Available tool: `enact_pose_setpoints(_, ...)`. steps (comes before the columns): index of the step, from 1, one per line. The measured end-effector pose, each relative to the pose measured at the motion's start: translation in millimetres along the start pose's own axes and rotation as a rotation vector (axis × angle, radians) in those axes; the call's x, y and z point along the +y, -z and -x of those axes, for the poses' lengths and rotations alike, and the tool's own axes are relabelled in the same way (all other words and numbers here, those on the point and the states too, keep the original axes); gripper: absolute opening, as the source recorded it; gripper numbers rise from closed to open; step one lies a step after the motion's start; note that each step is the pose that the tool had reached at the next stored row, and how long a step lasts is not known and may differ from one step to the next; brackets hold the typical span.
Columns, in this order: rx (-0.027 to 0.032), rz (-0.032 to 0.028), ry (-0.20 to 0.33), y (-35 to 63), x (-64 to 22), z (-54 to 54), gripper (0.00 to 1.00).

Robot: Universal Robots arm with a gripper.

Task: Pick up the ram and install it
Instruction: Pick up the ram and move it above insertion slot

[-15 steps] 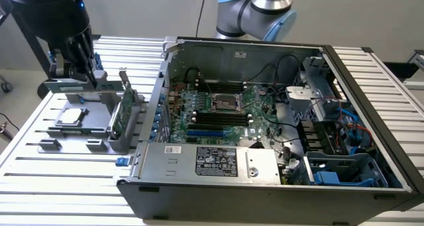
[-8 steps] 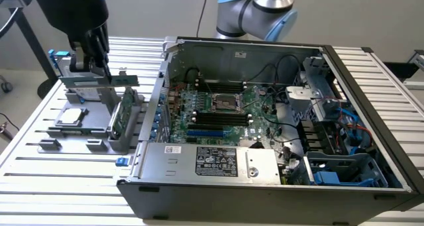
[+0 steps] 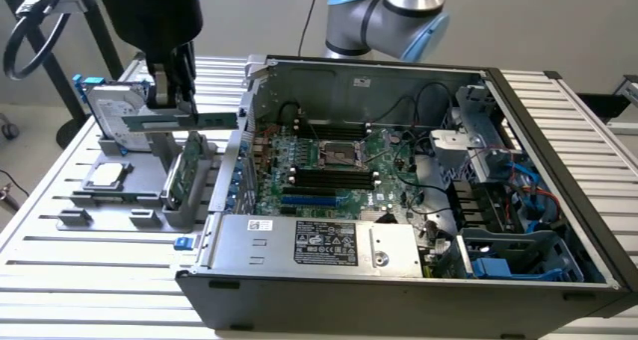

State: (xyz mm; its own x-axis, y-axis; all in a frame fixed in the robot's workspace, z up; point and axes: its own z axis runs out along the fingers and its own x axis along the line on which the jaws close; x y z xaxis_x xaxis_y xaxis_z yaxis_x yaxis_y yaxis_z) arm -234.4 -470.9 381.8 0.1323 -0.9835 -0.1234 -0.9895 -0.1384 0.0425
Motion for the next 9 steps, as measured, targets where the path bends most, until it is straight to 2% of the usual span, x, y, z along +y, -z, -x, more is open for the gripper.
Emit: enact_pose_setpoints(9, -0.0076, -0.0004, 0.002, 2.5, -40.6, -5.4, 0.14)
